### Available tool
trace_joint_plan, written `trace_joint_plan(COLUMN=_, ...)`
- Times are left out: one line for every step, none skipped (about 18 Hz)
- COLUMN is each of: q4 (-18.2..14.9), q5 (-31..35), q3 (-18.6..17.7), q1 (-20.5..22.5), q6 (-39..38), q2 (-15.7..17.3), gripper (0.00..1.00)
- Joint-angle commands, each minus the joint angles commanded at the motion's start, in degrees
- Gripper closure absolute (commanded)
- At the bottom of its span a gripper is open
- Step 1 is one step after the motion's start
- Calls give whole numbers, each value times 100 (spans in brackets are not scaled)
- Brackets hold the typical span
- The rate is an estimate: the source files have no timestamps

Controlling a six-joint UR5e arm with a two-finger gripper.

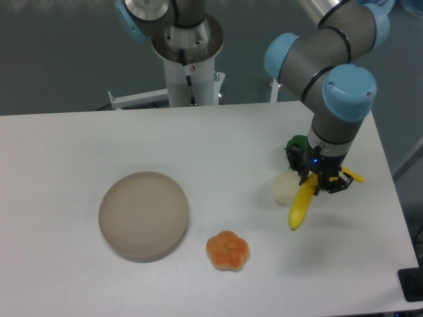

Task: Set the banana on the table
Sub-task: 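Carry the yellow banana in the gripper across the table toward the plate side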

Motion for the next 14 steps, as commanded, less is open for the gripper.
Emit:
trace_joint_plan(q4=0, q5=0, q3=0, q1=-17, q6=0, q2=0, gripper=94)
trace_joint_plan(q4=0, q5=0, q3=-9, q1=-26, q6=-9, q2=0, gripper=94)
trace_joint_plan(q4=0, q5=9, q3=-9, q1=-44, q6=-44, q2=0, gripper=94)
trace_joint_plan(q4=0, q5=9, q3=-17, q1=-61, q6=-61, q2=0, gripper=94)
trace_joint_plan(q4=0, q5=9, q3=-26, q1=-70, q6=-70, q2=0, gripper=93)
trace_joint_plan(q4=0, q5=9, q3=-70, q1=-79, q6=-79, q2=26, gripper=93)
trace_joint_plan(q4=0, q5=0, q3=-123, q1=-88, q6=-70, q2=70, gripper=93)
trace_joint_plan(q4=0, q5=9, q3=-184, q1=-105, q6=-79, q2=114, gripper=92)
trace_joint_plan(q4=-9, q5=9, q3=-280, q1=-123, q6=-70, q2=201, gripper=92)
trace_joint_plan(q4=9, q5=17, q3=-499, q1=-132, q6=-36, q2=324, gripper=92)
trace_joint_plan(q4=17, q5=0, q3=-675, q1=-141, q6=-18, q2=430, gripper=92)
trace_joint_plan(q4=78, q5=17, q3=-981, q1=-149, q6=0, q2=622, gripper=92)
trace_joint_plan(q4=114, q5=35, q3=-1211, q1=-149, q6=17, q2=737, gripper=93)
trace_joint_plan(q4=140, q5=26, q3=-1448, q1=-158, q6=26, q2=877, gripper=93)
